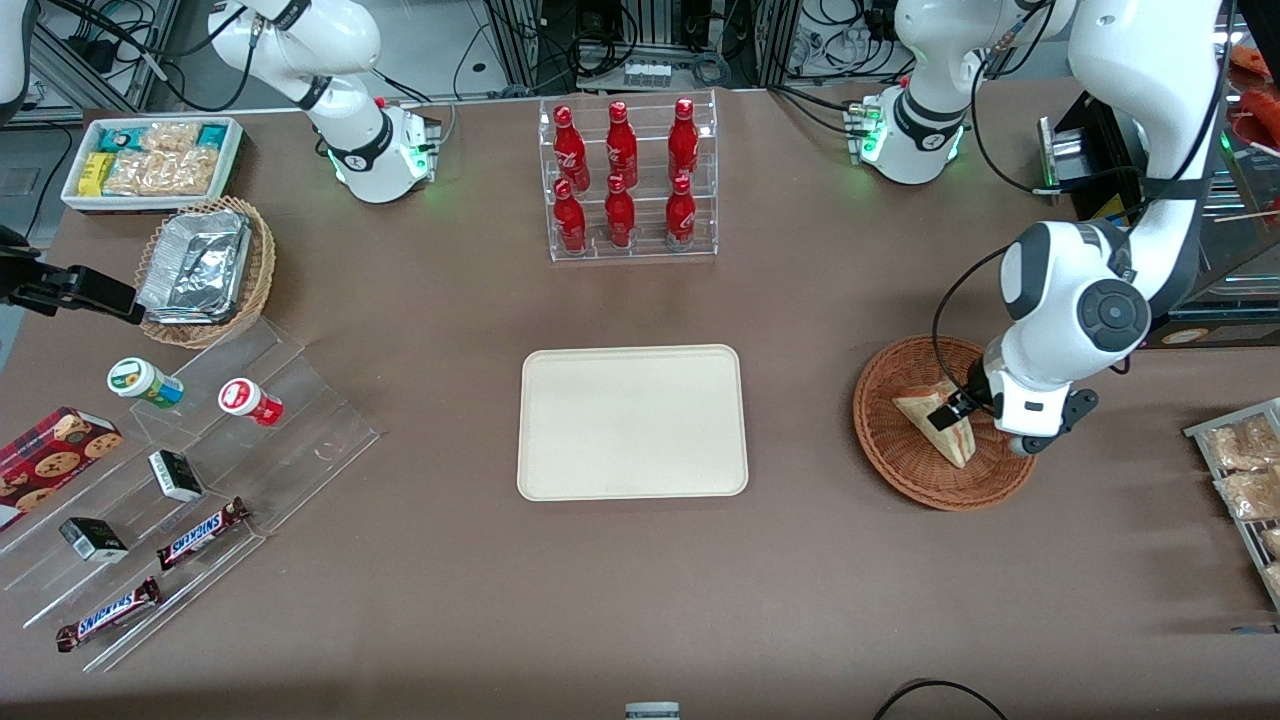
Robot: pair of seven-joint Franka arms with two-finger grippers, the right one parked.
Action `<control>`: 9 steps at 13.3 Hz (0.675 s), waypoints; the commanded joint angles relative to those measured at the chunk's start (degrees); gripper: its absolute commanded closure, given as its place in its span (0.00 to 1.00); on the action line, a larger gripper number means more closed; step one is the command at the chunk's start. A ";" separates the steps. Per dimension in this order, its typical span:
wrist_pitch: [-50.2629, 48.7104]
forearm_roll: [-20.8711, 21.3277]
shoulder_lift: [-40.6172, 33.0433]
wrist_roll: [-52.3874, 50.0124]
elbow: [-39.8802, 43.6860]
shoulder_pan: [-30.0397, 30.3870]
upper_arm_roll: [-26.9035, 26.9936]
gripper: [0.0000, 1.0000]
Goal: Place sandwich from basket to tray
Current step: 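Close the left gripper on the wrapped sandwich's edge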
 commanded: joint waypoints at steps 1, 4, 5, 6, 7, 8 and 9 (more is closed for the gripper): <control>4.49 0.96 -0.68 -1.47 -3.46 0.09 -0.15 0.00; 5.11 0.96 -0.33 -2.17 -4.08 0.09 -0.15 0.00; 5.81 0.96 -0.24 -2.52 -4.69 0.09 -0.15 0.04; 6.94 0.96 -0.16 -3.39 -5.22 0.09 -0.15 0.16; 7.57 0.96 -0.07 -4.27 -5.92 0.09 -0.15 0.32; 7.66 0.96 0.02 -4.89 -6.01 0.09 -0.15 0.59; 7.66 0.96 -0.07 -5.94 -6.01 0.09 -0.23 0.82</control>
